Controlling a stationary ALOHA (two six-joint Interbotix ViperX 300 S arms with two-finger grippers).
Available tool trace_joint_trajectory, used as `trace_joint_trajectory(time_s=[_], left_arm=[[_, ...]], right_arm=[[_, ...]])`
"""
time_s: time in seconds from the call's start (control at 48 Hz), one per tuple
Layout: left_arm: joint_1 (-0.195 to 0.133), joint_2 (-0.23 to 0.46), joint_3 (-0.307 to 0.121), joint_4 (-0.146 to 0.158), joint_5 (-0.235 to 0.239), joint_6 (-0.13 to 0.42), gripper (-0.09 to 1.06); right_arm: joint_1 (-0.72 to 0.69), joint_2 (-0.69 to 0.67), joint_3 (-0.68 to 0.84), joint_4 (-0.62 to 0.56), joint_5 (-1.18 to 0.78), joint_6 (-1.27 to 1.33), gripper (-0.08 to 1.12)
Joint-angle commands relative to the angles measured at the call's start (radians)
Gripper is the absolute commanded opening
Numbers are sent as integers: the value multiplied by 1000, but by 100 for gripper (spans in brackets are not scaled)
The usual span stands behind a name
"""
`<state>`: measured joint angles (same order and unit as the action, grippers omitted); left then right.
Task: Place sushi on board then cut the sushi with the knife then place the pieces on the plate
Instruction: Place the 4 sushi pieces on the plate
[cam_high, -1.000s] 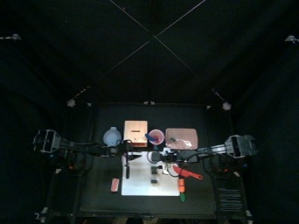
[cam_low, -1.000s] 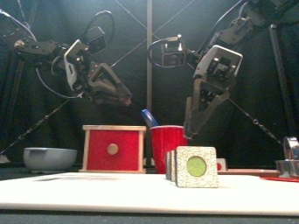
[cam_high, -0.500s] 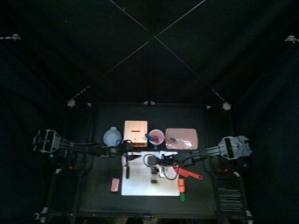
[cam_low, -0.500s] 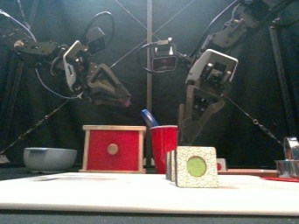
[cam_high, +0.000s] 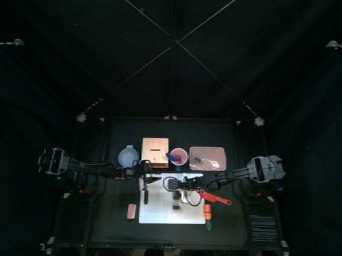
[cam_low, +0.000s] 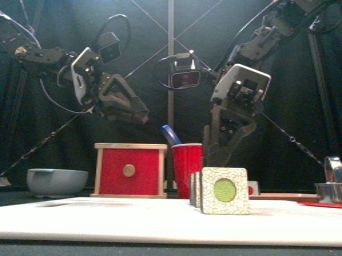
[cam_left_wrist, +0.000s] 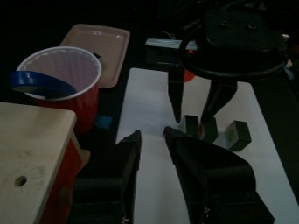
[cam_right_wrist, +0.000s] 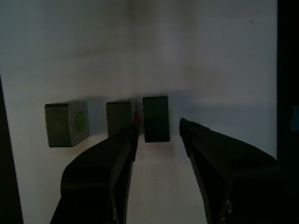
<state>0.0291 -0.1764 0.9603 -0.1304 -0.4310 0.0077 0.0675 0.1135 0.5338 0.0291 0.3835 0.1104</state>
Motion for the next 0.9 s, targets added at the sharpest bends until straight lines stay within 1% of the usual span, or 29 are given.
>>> trace_joint_trajectory(time_s=[0.021,0.312,0.667,0.771,0.896], left_arm=[[2,-3,-11,0,-5,2,70],[0,-5,-9,0,-5,2,70],[2,-3,-5,0,-5,2,70],[0,-3,-5,0,-5,3,70],[2,-5,-5,2,-5,3,70]], right_arm=[[-2,-6,-25,-3,-2,-2,79],[-3,18,-28,-15,-3,-3,78],[-3,17,-35,-28,-28,-3,78],[-6,17,-34,-28,-28,-3,72],[-8,18,-34,-26,-28,-2,59]])
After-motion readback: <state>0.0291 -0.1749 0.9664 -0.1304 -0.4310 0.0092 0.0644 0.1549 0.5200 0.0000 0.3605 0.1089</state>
